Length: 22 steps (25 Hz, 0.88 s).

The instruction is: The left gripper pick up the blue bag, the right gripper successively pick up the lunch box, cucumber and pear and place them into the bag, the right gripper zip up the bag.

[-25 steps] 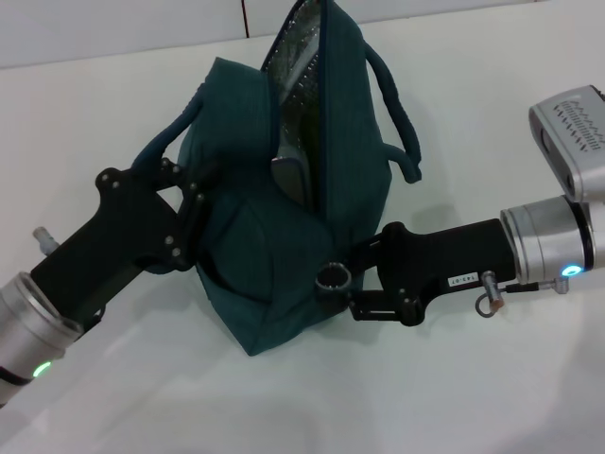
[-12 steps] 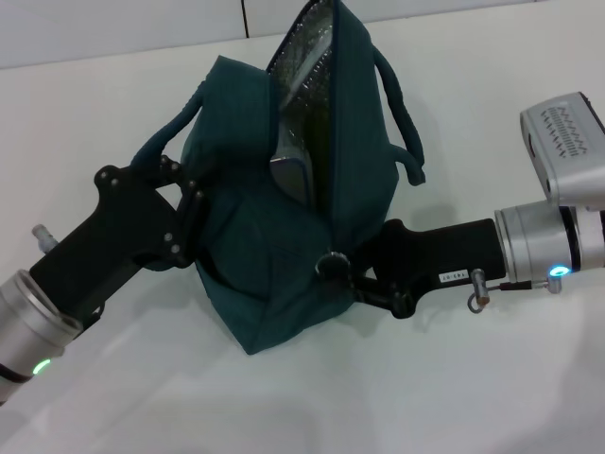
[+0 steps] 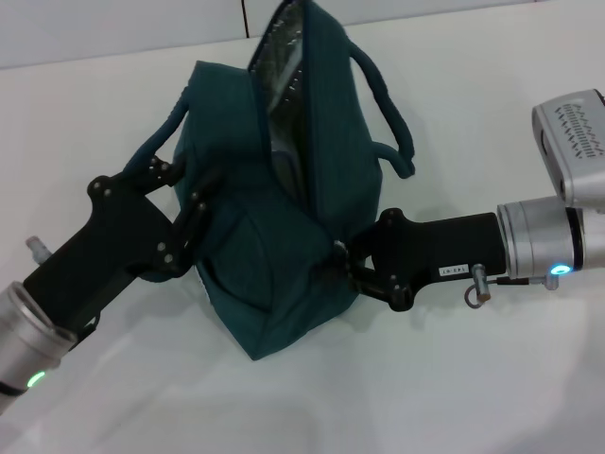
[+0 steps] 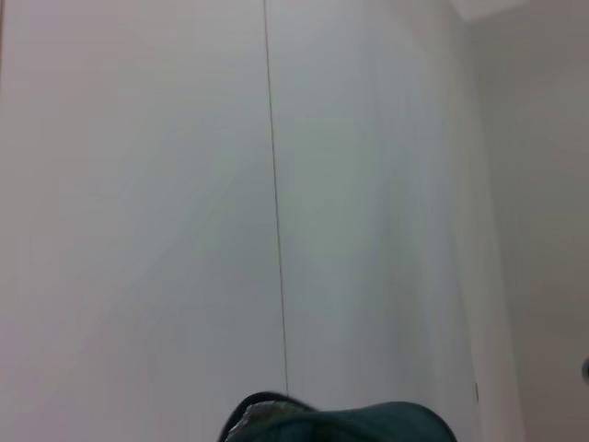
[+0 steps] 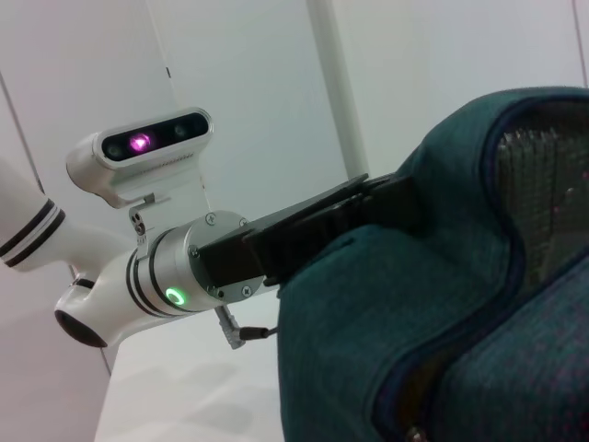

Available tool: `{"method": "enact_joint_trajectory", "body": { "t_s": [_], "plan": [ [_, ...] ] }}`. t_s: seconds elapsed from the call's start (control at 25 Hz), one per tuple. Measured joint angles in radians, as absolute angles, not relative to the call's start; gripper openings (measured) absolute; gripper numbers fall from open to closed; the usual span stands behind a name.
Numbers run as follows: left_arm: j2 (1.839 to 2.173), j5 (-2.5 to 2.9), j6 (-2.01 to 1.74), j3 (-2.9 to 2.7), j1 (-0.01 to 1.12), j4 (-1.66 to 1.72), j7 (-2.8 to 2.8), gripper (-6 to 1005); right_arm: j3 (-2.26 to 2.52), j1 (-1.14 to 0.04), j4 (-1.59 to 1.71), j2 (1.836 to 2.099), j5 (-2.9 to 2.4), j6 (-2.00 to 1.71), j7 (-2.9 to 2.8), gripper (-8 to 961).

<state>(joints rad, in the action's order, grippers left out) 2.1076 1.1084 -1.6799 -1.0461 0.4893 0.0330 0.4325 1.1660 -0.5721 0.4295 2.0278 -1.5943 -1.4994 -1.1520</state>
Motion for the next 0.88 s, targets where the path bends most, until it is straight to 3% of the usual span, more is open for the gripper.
{"method": "enact_joint_trajectory", "body": {
  "t_s": [0.08,0.52,0.64,0.88],
  "plan": [
    [2.108,1.108,-1.699,-1.046,0.485,0.032,0.43,87,1.166,-0.572,0.43,2.028,-1.594,-1.509,-1.147,7],
    [2.107,1.081,-1.789,-1.04,0.473,0.026,0.475,534,1.17,-0.573,0.427,2.028,-1.583,-1.54,-1.122,14],
    [2.105,1.078,-1.79,-1.04,0.466,0.024,0.5,765,1.219,-0.576,0.427,2.028,-1.508,-1.543,-1.084,16],
    [2.102,1.067,-1.816,-1.041,0.403,0.022,0.582,821,1.299,-0.585,0.447,2.028,-1.41,-1.54,-1.019,19]
  ]
}}
